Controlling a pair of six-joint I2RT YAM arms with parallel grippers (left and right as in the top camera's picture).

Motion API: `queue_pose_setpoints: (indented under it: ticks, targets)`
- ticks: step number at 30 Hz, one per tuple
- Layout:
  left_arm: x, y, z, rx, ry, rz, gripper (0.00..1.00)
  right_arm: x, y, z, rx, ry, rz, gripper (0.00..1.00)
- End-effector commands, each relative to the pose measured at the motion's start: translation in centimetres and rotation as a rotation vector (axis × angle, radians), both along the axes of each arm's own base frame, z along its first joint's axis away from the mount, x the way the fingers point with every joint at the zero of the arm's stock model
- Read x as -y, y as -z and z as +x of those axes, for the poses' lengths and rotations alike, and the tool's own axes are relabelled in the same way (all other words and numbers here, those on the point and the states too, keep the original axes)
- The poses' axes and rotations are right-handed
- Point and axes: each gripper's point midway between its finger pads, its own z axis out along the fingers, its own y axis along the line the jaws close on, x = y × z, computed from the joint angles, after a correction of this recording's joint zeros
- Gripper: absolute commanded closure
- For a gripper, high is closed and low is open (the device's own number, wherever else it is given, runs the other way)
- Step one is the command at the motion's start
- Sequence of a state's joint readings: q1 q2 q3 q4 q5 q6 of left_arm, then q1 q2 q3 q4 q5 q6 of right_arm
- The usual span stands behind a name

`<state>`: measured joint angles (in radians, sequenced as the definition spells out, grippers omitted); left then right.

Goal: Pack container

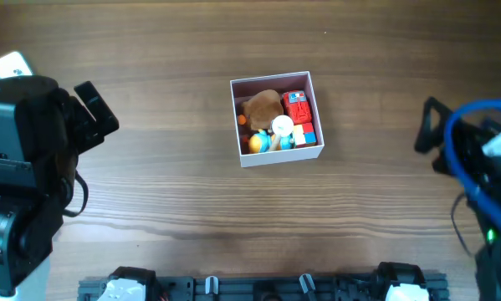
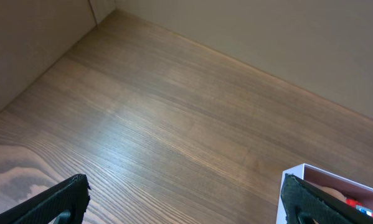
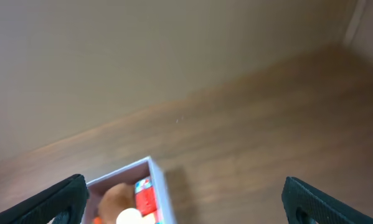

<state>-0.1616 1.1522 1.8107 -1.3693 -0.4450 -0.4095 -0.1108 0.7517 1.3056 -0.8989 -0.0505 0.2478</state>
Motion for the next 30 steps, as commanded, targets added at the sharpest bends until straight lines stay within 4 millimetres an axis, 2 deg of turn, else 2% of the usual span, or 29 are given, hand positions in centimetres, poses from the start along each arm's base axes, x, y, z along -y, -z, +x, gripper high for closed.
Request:
queue_pose_setpoints:
  ticks: [1,4,8,11,16,19,23,30]
  targets:
    - [-0.3,-0.1,-0.1,0.005,-0.023,-0.004,0.00,-0.1,1.4,-2.2,0.018,-0.084,-0.277,0.00]
    - [-0.3,-0.1,-0.1,0.005,-0.023,-0.004,0.00,-2.0,4.2,-3.9,0.053,-0.220,-0.386,0.00]
    - [-0.3,-0.1,-0.1,0.005,-0.023,-0.004,0.00,-3.4,8.8,-4.9,0.077,-0.297,-0.386,0.00]
    - [-0.3,-0.1,-0.1,0.005,-0.023,-0.004,0.00,-4.0,12.9,-4.3,0.078,-0.335,-0.364,0.00]
    - [-0.3,-0.1,-0.1,0.005,-0.023,-0.004,0.00,-3.8,17.7,-2.3,0.105,-0.311,-0.304,0.00]
    - [-0.3,-0.1,-0.1,0.005,-0.023,-0.004,0.00,-3.9,20.4,-1.7,0.098,-0.317,-0.299,0.00]
    - [-0.3,-0.1,-0.1,0.005,-0.023,-0.004,0.00,-3.8,22.9,-1.6,0.090,-0.317,-0.298,0.00]
    - [-0.3,-0.1,-0.1,0.005,-0.023,-0.004,0.00,-4.1,25.1,-1.3,0.072,-0.335,-0.287,0.00]
